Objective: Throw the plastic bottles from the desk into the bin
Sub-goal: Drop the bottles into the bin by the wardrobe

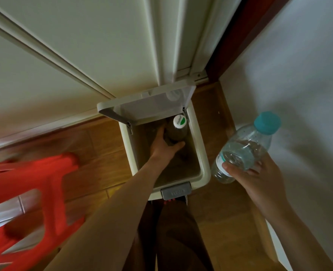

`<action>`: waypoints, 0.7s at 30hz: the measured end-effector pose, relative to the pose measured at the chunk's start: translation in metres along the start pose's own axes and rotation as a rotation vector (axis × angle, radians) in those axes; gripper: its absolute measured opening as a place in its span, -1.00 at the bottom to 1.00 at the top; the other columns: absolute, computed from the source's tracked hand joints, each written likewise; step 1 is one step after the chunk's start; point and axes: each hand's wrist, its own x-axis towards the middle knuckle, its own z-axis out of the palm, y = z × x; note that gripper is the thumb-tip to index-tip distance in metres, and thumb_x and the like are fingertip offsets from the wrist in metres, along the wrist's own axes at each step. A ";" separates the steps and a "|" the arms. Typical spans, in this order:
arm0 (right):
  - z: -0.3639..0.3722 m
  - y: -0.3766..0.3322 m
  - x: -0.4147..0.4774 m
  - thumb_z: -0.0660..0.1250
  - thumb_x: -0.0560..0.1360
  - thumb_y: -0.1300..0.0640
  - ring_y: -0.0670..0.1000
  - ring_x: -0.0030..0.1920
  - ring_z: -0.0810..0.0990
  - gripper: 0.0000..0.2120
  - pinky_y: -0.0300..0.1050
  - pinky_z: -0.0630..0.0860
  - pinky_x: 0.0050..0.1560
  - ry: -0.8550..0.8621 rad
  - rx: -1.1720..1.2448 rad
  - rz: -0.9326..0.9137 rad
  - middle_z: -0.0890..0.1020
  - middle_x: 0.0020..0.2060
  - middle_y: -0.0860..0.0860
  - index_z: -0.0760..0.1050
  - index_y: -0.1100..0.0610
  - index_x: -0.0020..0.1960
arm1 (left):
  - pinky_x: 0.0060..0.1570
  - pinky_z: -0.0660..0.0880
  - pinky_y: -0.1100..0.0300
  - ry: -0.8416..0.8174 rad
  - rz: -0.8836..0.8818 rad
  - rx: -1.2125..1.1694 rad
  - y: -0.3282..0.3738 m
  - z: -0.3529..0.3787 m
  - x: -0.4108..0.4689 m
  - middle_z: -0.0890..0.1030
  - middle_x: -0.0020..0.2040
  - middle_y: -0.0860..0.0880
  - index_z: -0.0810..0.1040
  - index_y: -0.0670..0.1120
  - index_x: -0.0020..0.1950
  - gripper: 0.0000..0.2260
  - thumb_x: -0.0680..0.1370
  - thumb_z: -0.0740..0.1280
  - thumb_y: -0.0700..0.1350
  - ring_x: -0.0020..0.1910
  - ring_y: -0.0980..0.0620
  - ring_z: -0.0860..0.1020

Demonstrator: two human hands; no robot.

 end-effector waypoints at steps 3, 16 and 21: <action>0.002 -0.009 -0.006 0.57 0.27 0.09 -0.18 -0.02 0.69 -0.57 -0.35 0.60 -0.11 0.004 -0.008 -0.022 0.71 -0.05 -0.19 0.51 -0.18 0.05 | 0.23 0.40 0.11 0.010 0.071 0.001 0.006 -0.008 -0.017 0.44 0.39 -0.01 0.19 0.12 0.50 -0.27 0.44 0.48 -0.15 0.37 -0.03 0.40; 0.056 -0.055 -0.028 0.57 0.25 -0.15 -0.17 0.14 0.63 -0.31 -0.26 0.60 0.05 -0.069 0.072 -0.122 0.64 0.14 -0.16 0.45 0.00 0.30 | 0.10 0.50 0.10 0.438 0.447 0.283 0.002 -0.105 -0.093 0.52 0.19 -0.08 0.45 -0.14 0.31 -0.63 0.51 0.38 -0.18 0.17 -0.02 0.50; 0.102 -0.028 -0.010 0.56 0.34 0.16 -0.23 0.15 0.56 -0.35 -0.22 0.57 0.12 -0.166 -0.068 -0.155 0.56 0.14 -0.24 0.35 -0.18 0.29 | 0.17 0.55 0.02 0.162 0.192 0.002 -0.016 -0.112 -0.082 0.44 0.35 -0.03 0.24 0.05 0.50 -0.42 0.53 0.36 -0.16 0.24 0.02 0.50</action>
